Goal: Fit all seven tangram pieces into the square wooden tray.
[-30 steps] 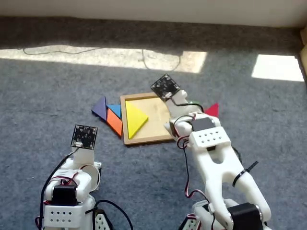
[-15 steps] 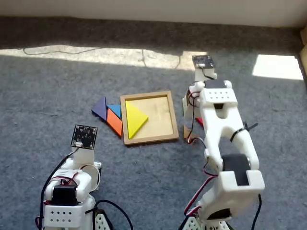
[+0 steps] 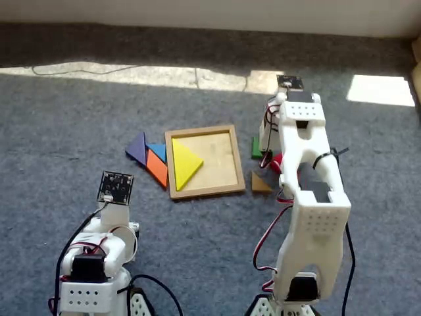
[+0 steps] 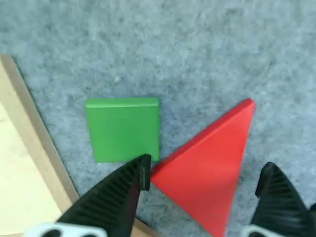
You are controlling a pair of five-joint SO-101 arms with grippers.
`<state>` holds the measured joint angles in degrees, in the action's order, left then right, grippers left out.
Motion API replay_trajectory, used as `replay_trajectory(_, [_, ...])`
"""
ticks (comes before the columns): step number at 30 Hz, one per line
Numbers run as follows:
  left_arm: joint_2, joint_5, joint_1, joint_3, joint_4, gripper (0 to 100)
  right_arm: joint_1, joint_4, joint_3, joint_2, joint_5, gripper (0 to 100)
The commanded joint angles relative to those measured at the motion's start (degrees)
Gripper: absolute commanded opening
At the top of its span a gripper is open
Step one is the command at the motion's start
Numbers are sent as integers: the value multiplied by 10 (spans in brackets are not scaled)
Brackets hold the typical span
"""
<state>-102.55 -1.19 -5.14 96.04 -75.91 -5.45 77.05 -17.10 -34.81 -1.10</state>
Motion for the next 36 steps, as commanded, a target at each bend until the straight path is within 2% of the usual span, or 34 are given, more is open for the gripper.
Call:
replay_trajectory(1, [-13, -2, -5, 12, -2, 6, 3, 3, -26, -10, -15, 333])
replay_trajectory(5, [-13, -2, -5, 12, -2, 6, 3, 5, -23, -14, -33, 333])
replay_trajectory(11, [-13, -2, -5, 12, -2, 6, -14, 77, -27, -12, -34, 333])
replay_trajectory(27, [-13, -2, -5, 12, -2, 6, 3, 60, -22, -16, -33, 333])
replay_trajectory(32, [-13, -2, -5, 12, -2, 6, 3, 65, -22, -17, 27, 333])
replay_trajectory(36, [-13, -2, -5, 12, -2, 6, 3, 85, -23, -17, 36, 333])
